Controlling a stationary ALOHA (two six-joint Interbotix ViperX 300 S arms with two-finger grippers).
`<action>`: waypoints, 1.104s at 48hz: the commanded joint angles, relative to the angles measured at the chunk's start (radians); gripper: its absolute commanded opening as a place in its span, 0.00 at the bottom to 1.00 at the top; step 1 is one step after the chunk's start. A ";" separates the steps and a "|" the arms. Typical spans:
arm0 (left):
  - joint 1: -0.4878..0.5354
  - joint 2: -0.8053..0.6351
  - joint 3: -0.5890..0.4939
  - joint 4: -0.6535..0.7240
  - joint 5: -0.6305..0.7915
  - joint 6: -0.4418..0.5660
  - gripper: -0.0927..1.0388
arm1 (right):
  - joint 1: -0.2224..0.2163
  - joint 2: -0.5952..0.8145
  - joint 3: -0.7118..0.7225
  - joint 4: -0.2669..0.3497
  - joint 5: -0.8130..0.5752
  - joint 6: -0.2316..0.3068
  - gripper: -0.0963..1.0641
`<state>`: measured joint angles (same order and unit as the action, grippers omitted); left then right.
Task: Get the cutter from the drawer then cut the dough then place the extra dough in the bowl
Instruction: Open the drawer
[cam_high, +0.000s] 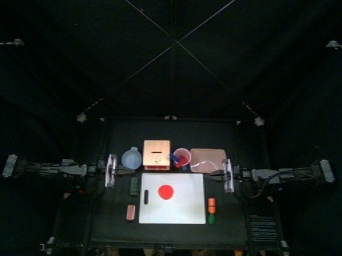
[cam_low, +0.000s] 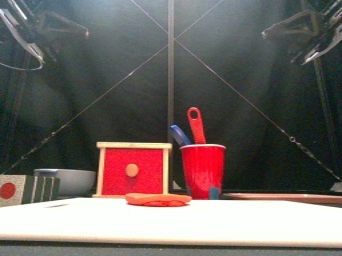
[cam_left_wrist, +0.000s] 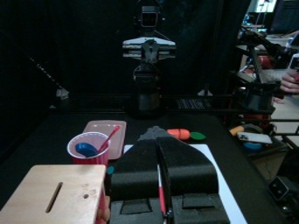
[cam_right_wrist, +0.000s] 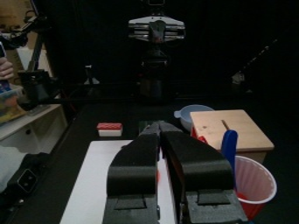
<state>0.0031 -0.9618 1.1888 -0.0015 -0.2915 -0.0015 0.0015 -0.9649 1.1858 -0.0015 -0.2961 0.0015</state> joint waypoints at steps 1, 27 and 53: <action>-0.005 0.054 0.003 -0.002 -0.058 0.000 0.02 | -0.005 0.028 -0.023 0.005 -0.005 0.008 0.09; -0.040 0.232 0.044 -0.377 -0.114 -0.114 0.55 | -0.132 0.436 -0.388 0.087 0.035 0.020 0.11; -0.061 0.440 -0.041 -0.879 -0.126 -0.120 0.93 | -0.293 0.813 -0.753 0.100 0.279 0.018 0.11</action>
<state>-0.0460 -0.5430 1.1904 -0.8314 -0.4096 -0.1243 -0.2730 -0.1825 0.5062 0.0951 -0.0368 0.0215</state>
